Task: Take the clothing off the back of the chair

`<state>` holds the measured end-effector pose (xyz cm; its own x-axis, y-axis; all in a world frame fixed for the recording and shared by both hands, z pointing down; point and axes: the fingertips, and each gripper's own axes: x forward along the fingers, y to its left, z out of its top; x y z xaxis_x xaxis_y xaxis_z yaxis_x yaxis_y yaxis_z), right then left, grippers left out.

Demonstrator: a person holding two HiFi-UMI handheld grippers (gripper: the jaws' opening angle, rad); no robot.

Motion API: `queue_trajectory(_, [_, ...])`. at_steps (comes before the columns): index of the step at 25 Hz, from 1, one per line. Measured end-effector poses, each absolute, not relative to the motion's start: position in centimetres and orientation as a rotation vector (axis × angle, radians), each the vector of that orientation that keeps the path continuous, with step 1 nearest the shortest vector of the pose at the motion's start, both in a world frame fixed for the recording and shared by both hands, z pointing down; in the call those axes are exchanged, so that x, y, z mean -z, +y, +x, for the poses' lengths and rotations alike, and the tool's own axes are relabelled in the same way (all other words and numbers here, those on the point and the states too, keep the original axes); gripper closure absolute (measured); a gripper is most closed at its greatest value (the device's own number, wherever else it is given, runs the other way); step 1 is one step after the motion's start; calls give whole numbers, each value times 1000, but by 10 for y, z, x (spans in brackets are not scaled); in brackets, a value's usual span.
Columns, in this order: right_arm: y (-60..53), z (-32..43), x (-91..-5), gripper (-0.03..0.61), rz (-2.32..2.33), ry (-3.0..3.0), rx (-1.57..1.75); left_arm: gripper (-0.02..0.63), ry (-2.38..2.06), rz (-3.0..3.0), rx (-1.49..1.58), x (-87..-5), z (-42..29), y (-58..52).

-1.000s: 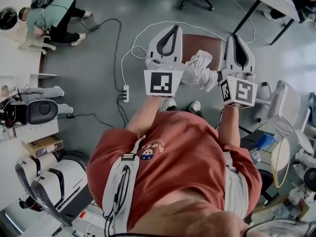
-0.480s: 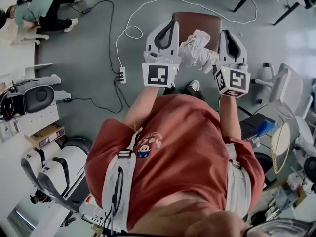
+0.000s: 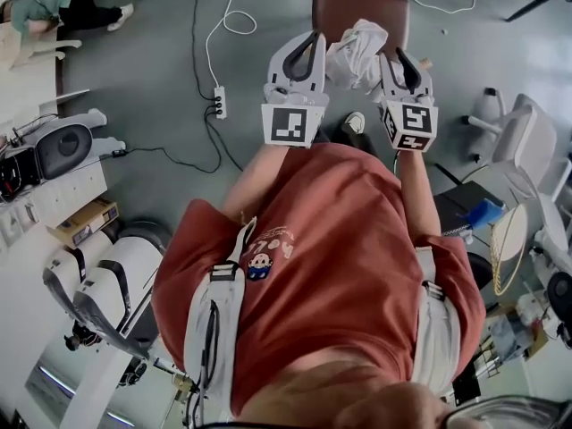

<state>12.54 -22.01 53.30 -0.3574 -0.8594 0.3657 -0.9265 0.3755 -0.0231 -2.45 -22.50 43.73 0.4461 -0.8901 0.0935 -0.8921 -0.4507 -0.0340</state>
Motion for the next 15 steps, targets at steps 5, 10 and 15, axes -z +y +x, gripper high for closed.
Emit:
queue_trajectory(5, [-214,114,-590,319,1433,-2285,-484,600,-1639,2627,-176,-452,-28,-225])
queue_trajectory(10, [-205,102,-640,256,1357,-2197,-654,600,-1634,2609,-195,-460,-29,-224])
queue_trajectory(15, [-202,105,-685,209,1375,-2040,-780,600,-1621,2592,-220,-471,-32,-224])
